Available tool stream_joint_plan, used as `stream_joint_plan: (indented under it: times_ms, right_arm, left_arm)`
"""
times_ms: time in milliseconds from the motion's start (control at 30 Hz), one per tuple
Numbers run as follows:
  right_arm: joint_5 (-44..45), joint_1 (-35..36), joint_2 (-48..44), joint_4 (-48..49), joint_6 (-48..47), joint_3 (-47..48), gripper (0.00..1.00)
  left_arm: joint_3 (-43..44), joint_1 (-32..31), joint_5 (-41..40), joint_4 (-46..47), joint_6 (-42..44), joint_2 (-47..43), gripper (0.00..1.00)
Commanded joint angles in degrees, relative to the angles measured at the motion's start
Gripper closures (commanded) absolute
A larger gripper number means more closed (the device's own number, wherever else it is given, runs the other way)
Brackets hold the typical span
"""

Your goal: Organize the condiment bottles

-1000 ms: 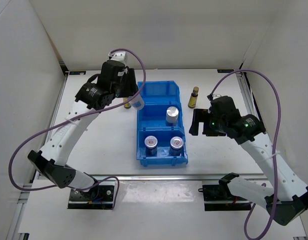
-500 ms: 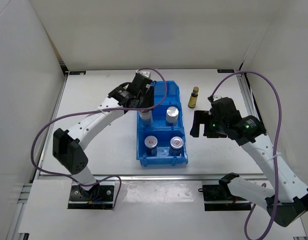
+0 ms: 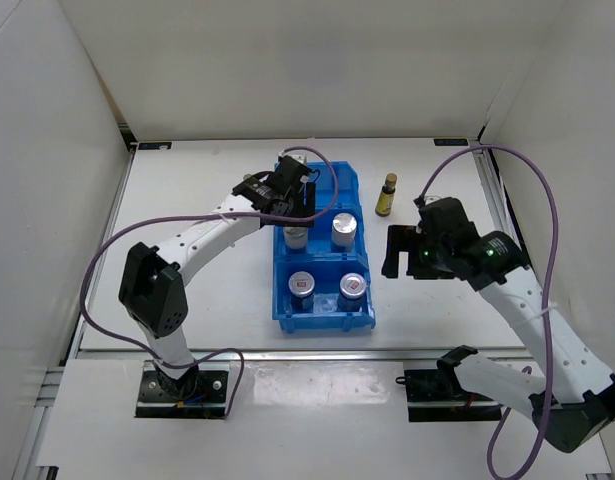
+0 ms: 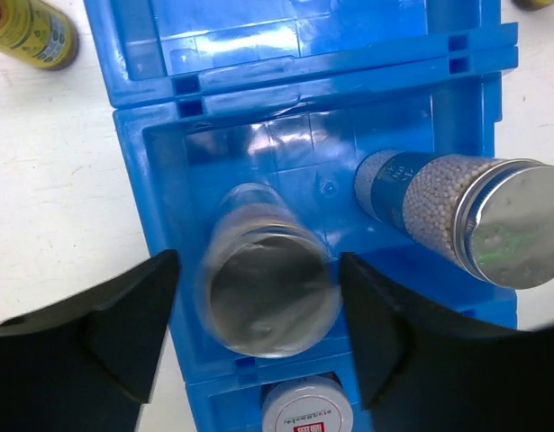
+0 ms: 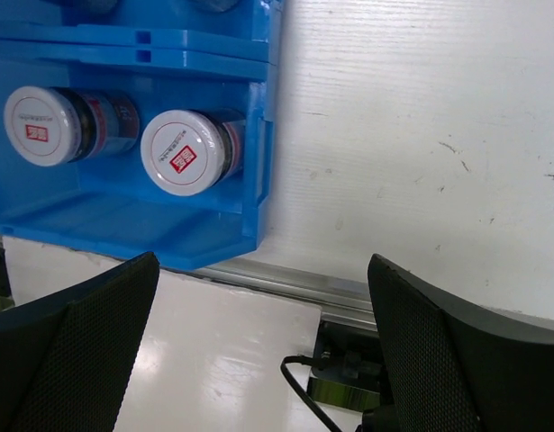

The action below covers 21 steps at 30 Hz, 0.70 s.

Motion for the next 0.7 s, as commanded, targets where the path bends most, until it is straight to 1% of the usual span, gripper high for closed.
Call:
stream_joint_plan:
  times_ms: [0, 33, 67, 100, 167, 233, 267, 300, 333, 367, 400, 433, 467, 500, 533, 567, 600, 633, 667]
  right_arm:
    - [2.2, 0.3, 2.0, 0.0, -0.5, 2.6, 0.0]
    - [3.0, -0.2, 3.7, 0.0, -0.5, 3.2, 0.0]
    - [3.0, -0.2, 4.7, -0.5, -0.5, 4.7, 0.0]
    - [4.1, -0.8, 7.1, -0.5, -0.5, 5.5, 0.0]
    - [5.3, -1.4, 9.4, -1.2, -0.5, 7.4, 0.0]
    - [5.8, -2.9, 12.4, -1.2, -0.5, 10.4, 0.0]
    - [5.8, -3.5, 13.5, -0.7, -1.9, 11.5, 0.0]
    - [5.8, -5.2, 16.1, 0.2, -2.5, 12.9, 0.0]
    - [5.8, -6.2, 17.6, 0.2, -3.0, 16.0, 0.0]
    - [5.8, -8.0, 19.3, 0.9, -3.6, 17.8, 0.0]
    - [6.4, -8.9, 22.9, 0.9, -3.7, 19.9, 0.01]
    - [6.4, -10.2, 26.4, 1.6, -4.4, 23.7, 0.04]
    - [6.4, -10.7, 28.2, 2.3, -4.4, 25.6, 0.07]
    - [6.4, -11.3, 30.0, 2.3, -5.0, 27.4, 0.13]
    - [6.4, -12.1, 33.5, 2.9, -5.0, 29.4, 0.16]
    - [6.4, -12.7, 35.5, 2.9, -5.0, 33.7, 0.18]
    - [5.9, -13.8, 37.6, 2.9, -5.0, 36.1, 0.2]
    - [5.9, -14.5, 42.3, 2.9, -5.0, 38.7, 0.21]
    - [3.3, -15.1, 44.9, 1.5, -5.0, 44.9, 0.23]
  left_arm:
    - [3.9, 0.0, 1.1, 2.1, -0.2, -1.9, 0.15]
    - [5.2, 0.0, 1.1, 1.2, -0.2, -1.9, 0.05]
    - [6.6, 0.0, 1.1, -0.2, 0.5, -1.9, 0.0]
    - [10.7, 0.0, -0.2, -4.5, 1.7, -1.9, 0.0]
    - [16.6, 0.0, -3.9, -9.0, 3.1, -2.4, 0.0]
    - [18.0, 0.0, -7.5, -13.1, 6.0, -6.1, 0.0]
    - [18.0, 0.0, -9.6, -13.2, 7.0, -7.9, 0.0]
    - [15.5, 0.0, -14.4, -13.2, 8.5, -10.0, 0.0]
    - [13.3, 0.7, -17.0, -13.2, 8.5, -14.8, 0.0]
    - [10.3, 1.9, -22.8, -11.7, 8.5, -17.2, 0.0]
    - [2.0, 2.8, -25.1, -9.6, 10.2, -20.0, 0.0]
    - [-2.4, 5.1, -26.5, -5.1, 10.8, -24.9, 0.0]
    - [-10.1, 6.3, -27.2, -3.0, 11.4, -27.3, 0.0]
    - [-13.4, 7.1, -27.2, -1.2, 12.6, -29.3, 0.0]
    - [-16.6, 7.6, -27.2, 0.7, 13.1, -32.6, 0.0]
    - [-21.7, 7.6, -27.2, 3.7, 13.1, -33.9, 0.0]
    - [-23.7, 7.6, -27.8, 4.8, 13.1, -35.0, 0.0]
    - [-25.1, 8.2, -28.6, 5.4, 13.1, -35.6, 0.0]
    - [-25.8, 9.3, -28.6, 5.4, 12.5, -35.6, 0.0]
